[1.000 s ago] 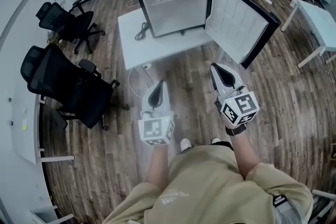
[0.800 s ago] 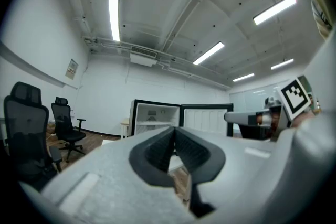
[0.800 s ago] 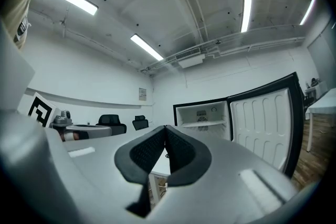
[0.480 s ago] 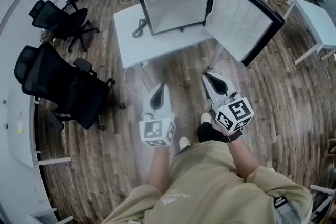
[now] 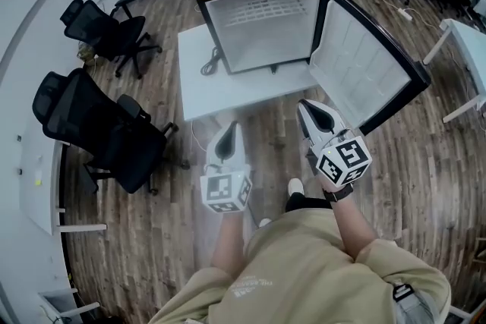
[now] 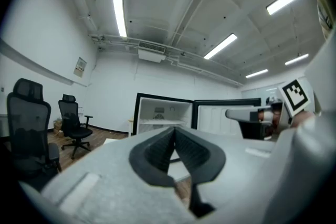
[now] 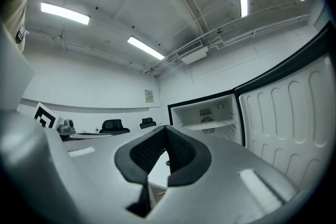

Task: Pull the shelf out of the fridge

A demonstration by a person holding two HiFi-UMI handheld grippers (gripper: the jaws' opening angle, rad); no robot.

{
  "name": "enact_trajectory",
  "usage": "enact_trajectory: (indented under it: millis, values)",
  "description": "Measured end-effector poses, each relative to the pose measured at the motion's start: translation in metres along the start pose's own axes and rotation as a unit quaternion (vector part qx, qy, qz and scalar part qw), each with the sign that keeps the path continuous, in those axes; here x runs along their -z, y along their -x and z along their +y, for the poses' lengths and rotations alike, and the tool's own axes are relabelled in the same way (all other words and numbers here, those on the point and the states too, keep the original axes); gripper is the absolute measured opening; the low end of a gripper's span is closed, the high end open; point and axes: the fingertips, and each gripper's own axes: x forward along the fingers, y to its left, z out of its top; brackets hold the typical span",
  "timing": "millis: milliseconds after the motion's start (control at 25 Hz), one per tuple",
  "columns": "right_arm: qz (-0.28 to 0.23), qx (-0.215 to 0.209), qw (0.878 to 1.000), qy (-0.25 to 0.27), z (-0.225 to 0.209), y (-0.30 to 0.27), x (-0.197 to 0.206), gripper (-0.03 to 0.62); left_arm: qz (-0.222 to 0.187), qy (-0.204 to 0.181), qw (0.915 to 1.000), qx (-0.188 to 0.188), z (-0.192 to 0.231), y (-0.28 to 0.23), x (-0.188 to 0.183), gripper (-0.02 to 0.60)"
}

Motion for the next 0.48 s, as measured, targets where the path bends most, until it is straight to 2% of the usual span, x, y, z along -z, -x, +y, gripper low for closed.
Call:
enact_trajectory:
  millis: [240,480]
  values:
    - [-0.009,-0.027,1.0,-0.008,-0.07,-0.031,-0.017,0.008,-0.004,0.006,0.9998,-0.019,-0.024,-0.07,-0.001,0.002]
    - [0.015,-0.048,0.998,-0.046,-0.107,-0.051,0.005,0.007,0.044,0.011,0.9988,-0.018,-0.05,-0.105,0.033,0.002]
